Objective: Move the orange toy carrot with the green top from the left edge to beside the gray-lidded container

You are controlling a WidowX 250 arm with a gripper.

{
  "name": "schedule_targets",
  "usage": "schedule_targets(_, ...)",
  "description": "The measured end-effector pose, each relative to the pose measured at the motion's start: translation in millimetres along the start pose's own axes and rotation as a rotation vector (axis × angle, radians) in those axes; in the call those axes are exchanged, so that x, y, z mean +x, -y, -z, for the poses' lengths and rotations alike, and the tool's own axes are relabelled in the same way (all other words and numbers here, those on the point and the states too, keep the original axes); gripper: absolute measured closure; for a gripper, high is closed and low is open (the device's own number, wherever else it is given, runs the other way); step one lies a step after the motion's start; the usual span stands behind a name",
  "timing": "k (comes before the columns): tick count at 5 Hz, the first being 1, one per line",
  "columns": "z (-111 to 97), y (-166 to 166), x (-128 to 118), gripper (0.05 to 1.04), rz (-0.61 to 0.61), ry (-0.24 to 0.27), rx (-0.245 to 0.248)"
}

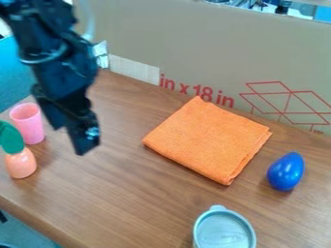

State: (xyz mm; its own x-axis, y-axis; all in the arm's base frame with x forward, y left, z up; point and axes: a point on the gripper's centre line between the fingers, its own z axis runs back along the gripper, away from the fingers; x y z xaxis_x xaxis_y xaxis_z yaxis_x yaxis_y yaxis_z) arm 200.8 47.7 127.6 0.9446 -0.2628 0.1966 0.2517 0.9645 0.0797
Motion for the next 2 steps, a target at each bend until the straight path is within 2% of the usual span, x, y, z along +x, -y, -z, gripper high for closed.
schedule_targets(1, 0, -23, -10, 0.078, -0.009, 0.052, 0.026)
schedule_targets(2, -4, -48, -23, 0.078, -0.037, 0.064, 0.061)
